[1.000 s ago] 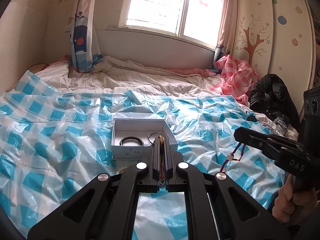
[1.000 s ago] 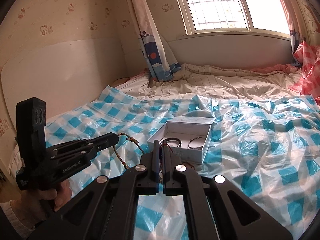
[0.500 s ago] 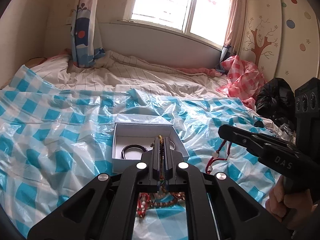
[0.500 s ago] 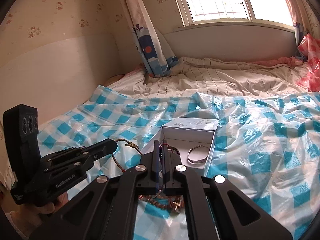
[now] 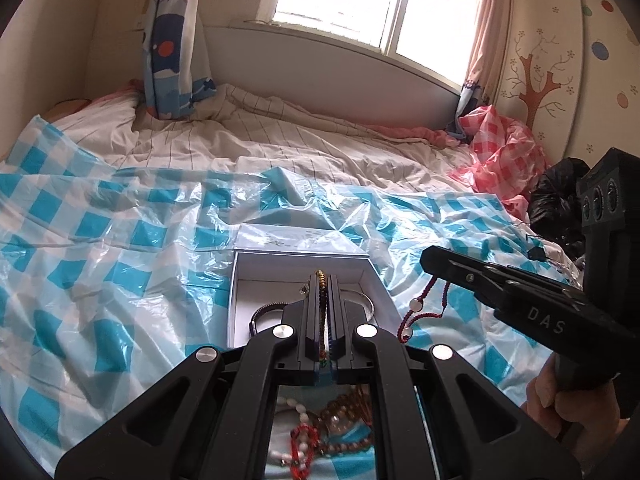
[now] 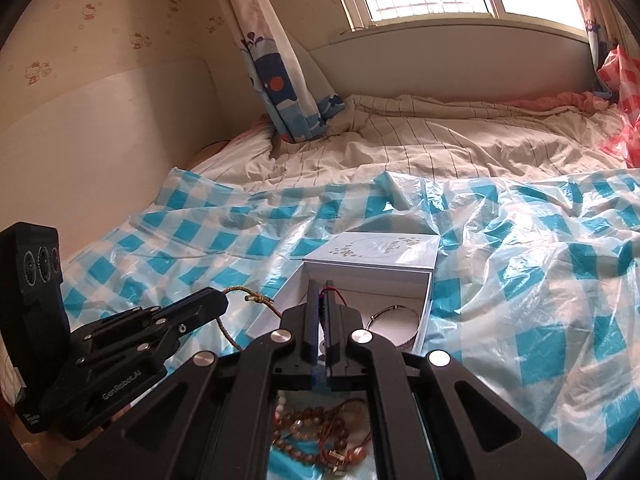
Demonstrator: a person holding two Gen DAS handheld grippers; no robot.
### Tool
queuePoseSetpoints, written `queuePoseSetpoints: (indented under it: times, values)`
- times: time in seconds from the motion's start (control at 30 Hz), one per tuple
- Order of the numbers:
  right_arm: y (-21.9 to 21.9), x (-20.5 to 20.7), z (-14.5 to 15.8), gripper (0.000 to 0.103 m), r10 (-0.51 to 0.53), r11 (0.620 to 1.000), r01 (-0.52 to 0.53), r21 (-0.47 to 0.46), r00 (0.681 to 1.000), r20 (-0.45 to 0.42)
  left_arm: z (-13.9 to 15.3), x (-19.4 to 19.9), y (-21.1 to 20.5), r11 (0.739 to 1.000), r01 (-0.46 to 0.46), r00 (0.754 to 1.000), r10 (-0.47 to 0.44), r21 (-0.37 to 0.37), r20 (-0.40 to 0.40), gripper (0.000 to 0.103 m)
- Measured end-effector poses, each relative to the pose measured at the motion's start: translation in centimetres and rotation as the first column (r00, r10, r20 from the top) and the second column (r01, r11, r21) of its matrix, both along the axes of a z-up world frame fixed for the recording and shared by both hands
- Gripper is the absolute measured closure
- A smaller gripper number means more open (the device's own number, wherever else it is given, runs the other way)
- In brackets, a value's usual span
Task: Organize jewelry
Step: 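Lower both held bracelets into the white box and open both tools, then withdraw both open tools from the box back over the bracelet pile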
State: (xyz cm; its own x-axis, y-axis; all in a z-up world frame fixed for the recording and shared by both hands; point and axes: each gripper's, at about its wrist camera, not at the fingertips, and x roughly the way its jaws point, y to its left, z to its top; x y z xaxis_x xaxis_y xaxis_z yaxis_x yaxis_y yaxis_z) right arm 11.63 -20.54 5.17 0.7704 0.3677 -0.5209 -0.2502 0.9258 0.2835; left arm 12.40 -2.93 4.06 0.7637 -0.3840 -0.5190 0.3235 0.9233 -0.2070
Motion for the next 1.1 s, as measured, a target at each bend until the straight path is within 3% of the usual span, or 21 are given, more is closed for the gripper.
queuePoseSetpoints:
  times: [0.5,0.6,0.63,0.67,0.7,0.73,0.8,0.93,1.1]
  values:
    - [-0.1,5.7,-3.7,0.100,-0.013,1.000,0.012,-0.011,0.996,-0.092,-3.5,5.0,-1.0,1.000,-0.012,0.997,0.012,-0.004,-0.079,0.100]
    - [0.3,6.5,-4.4,0.100,0.008,1.000,-0.012,-0.024,0.991,-0.132,-4.4,5.8,-1.6,1.000,-0.015,0.993,0.018,0.027,-0.119,0.099]
    - [0.7,7.0,-4.8,0.093,0.010,0.999,-0.018,-0.048,0.986,-0.169,-5.1,6.4,-1.9,0.997,-0.027,0.987,0.037,0.069,-0.157,0.097]
    - [0.7,7.2,-5.1,0.064,0.001,0.998,-0.012,-0.057,0.983,-0.183,-5.5,6.6,-2.0,0.994,-0.041,0.983,0.059,0.105,-0.171,0.095]
    - [0.3,7.1,-5.3,0.053,-0.024,0.998,0.014,-0.058,0.983,-0.184,-5.8,6.6,-2.0,0.991,-0.052,0.982,0.074,0.127,-0.176,0.087]
    - [0.0,7.0,-5.3,0.051,-0.036,0.998,0.027,-0.055,0.983,-0.182,-5.9,6.5,-1.9,0.987,-0.064,0.979,0.091,0.149,-0.181,0.076]
    - [-0.8,6.9,-4.7,0.051,-0.050,0.998,0.043,-0.038,0.982,-0.181,-5.6,6.1,-1.7,0.982,-0.077,0.980,0.106,0.174,-0.169,0.069]
    - [-2.2,6.1,-3.9,0.051,-0.086,0.996,0.085,-0.013,0.980,-0.180,-3.9,3.6,-0.8,0.977,-0.084,0.984,0.112,0.194,-0.135,0.064]
    - [-4.1,3.3,-3.6,0.047,-0.123,0.989,0.137,0.047,0.964,-0.236,-3.3,0.0,0.3,0.980,-0.079,0.982,0.109,0.185,-0.154,0.057]
